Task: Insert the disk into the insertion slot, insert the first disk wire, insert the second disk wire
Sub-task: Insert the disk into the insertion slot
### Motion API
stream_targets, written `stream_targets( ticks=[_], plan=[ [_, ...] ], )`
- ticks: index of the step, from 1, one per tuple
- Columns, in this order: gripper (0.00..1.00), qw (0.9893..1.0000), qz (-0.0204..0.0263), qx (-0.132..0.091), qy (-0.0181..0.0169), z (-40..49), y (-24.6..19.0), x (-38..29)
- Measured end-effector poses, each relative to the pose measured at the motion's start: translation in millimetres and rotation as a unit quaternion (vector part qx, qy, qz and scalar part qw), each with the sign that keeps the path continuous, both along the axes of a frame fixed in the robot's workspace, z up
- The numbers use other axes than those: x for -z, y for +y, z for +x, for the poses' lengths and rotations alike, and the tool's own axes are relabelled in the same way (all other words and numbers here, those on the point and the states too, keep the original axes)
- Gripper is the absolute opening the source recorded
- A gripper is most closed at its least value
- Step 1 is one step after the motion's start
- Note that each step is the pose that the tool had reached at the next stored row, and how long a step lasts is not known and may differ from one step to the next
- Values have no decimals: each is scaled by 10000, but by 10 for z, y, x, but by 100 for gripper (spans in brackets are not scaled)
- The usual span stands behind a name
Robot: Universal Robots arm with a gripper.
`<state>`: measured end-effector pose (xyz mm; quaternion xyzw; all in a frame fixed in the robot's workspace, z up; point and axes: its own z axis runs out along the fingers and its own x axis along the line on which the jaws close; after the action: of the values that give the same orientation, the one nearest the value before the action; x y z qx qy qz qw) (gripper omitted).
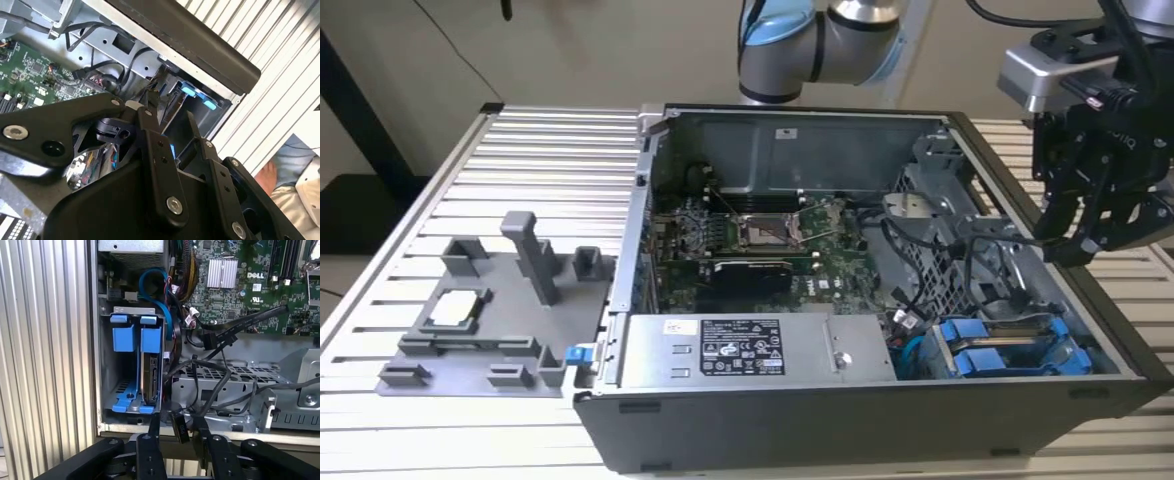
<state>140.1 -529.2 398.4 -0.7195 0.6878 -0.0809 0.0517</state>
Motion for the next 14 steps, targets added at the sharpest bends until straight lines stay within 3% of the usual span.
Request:
stream_targets(
  ticks=[3,6,12,13,14],
  plan=[
    [40,10000,-18,-2,0,0,2,1],
    [40,10000,-94,-13,0,-2,24,3],
    [40,9989,-396,-251,-3,-20,46,8],
    [40,9987,-435,-274,-2,-22,51,9],
    [40,9987,-436,-274,-2,-22,52,9]
  ],
)
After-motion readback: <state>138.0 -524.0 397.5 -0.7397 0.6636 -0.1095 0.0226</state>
